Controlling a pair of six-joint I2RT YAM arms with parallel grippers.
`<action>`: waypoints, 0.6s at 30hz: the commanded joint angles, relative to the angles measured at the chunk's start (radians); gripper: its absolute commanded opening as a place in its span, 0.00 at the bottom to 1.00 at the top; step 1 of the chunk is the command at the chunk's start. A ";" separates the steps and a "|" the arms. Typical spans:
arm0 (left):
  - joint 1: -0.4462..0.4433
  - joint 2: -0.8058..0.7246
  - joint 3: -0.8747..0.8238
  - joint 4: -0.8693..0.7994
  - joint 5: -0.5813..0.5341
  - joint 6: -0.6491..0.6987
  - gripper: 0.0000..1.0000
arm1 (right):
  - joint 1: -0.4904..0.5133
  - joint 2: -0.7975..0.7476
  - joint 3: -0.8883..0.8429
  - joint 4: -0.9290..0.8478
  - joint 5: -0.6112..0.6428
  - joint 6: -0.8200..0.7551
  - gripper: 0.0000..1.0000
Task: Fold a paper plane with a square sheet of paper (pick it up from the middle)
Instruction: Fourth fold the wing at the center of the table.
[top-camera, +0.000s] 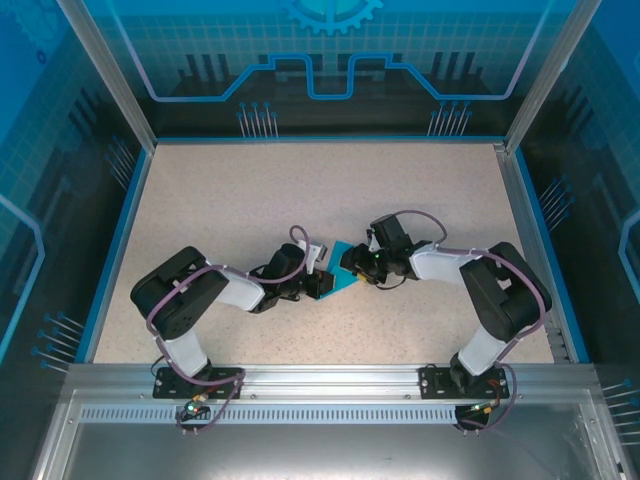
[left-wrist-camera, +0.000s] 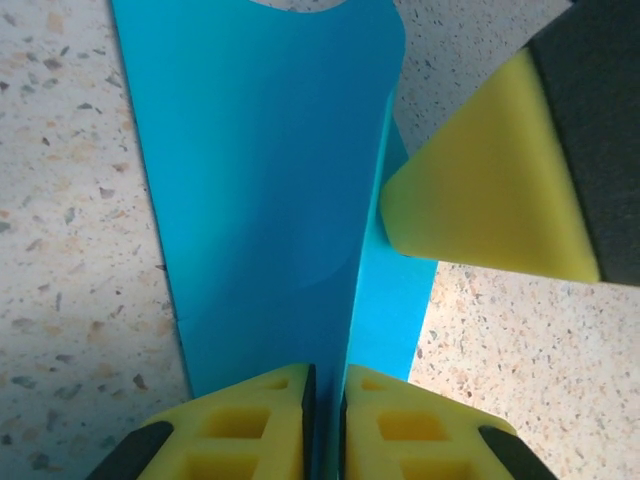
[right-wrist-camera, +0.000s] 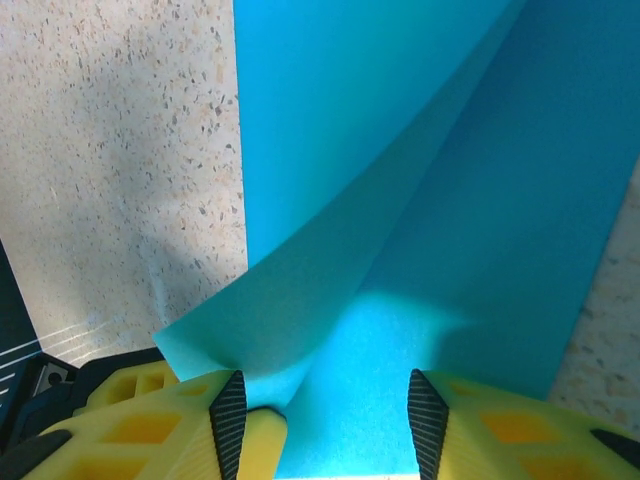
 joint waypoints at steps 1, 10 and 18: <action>0.001 -0.008 -0.005 -0.014 0.046 -0.076 0.17 | -0.011 0.020 0.034 0.033 -0.030 -0.020 0.49; 0.010 -0.008 0.001 -0.020 0.080 -0.136 0.21 | -0.011 0.066 0.045 0.019 -0.034 -0.022 0.46; 0.024 -0.048 0.035 -0.130 0.088 -0.172 0.32 | -0.011 0.086 0.054 -0.012 -0.030 -0.038 0.46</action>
